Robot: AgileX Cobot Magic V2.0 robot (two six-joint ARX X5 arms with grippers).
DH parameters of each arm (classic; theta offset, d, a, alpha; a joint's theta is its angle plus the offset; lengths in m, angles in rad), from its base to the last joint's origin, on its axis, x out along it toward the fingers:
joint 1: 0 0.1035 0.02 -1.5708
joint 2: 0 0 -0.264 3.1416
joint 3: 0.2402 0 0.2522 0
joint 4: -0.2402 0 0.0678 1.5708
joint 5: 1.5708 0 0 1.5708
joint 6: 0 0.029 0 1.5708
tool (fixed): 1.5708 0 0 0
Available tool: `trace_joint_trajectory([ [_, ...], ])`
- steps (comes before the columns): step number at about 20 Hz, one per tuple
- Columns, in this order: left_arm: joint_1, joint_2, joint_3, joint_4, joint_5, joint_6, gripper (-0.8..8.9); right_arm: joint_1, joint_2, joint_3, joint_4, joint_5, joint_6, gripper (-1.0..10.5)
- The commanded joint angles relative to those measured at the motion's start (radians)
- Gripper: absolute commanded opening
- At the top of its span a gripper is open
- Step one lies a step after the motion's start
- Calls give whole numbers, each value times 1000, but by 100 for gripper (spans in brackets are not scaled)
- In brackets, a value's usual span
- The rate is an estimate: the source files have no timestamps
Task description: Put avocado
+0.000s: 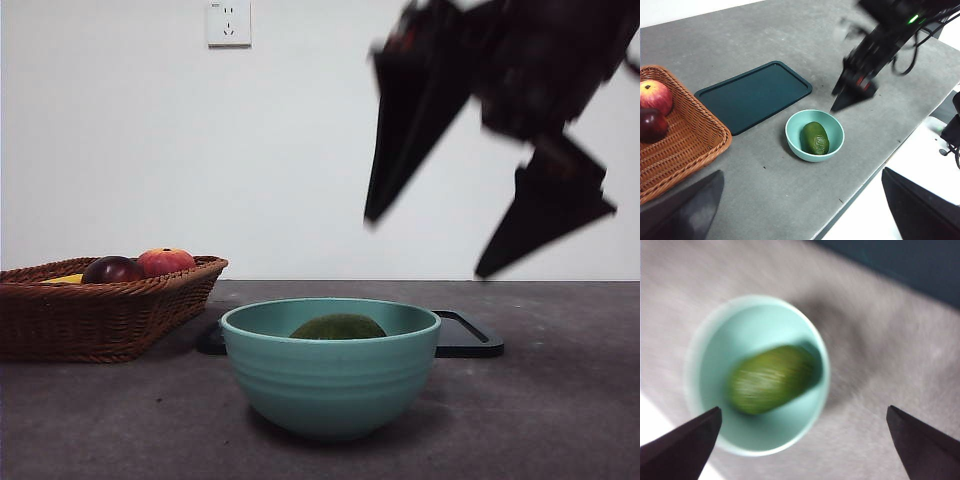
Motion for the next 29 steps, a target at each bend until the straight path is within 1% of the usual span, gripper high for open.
trace_joint_trajectory([
  [1, -8, 2, 8, 8, -4, -5, 500, 26, 81, 18, 5, 48, 25, 575],
  [3, -8, 2, 8, 8, -4, -5, 499, 37, 134, 18, 6, 82, 32, 575],
  [5, -8, 2, 8, 7, -4, -5, 499, 41, 166, 18, 7, 93, 36, 574],
  [6, -8, 2, 8, 7, -4, -5, 499, 41, 177, 18, 10, 92, 37, 545],
  [10, -8, 2, 8, 7, -4, -1, 499, 41, 209, 18, 41, 88, 65, 372],
  [12, -8, 2, 8, 8, -4, 7, 499, 41, 210, 18, 58, 88, 71, 218],
  [13, -8, 2, 8, 8, -5, 10, 499, 41, 210, 18, 62, 88, 77, 158],
  [17, -8, 2, 8, 8, -5, 11, 499, 41, 210, 19, 73, 89, 86, 28],
  [18, -8, 2, 8, 8, -5, 11, 499, 41, 210, 22, 73, 88, 101, 8],
  [20, -8, 2, 8, 8, -5, 14, 499, 39, 210, 47, 53, 90, 120, 9],
  [23, -8, 2, 8, 8, -5, 16, 499, 24, 215, 145, -28, 111, 120, 9],
  [24, -8, 2, 8, 8, -5, 16, 499, 13, 224, 196, -75, 126, 111, 8],
  [26, -8, 2, 8, 8, -5, 17, 500, -23, 259, 307, -153, 126, 93, 8],
  [29, -8, 2, 8, 9, -5, 17, 499, -84, 379, 515, -272, 130, 36, 9],
])
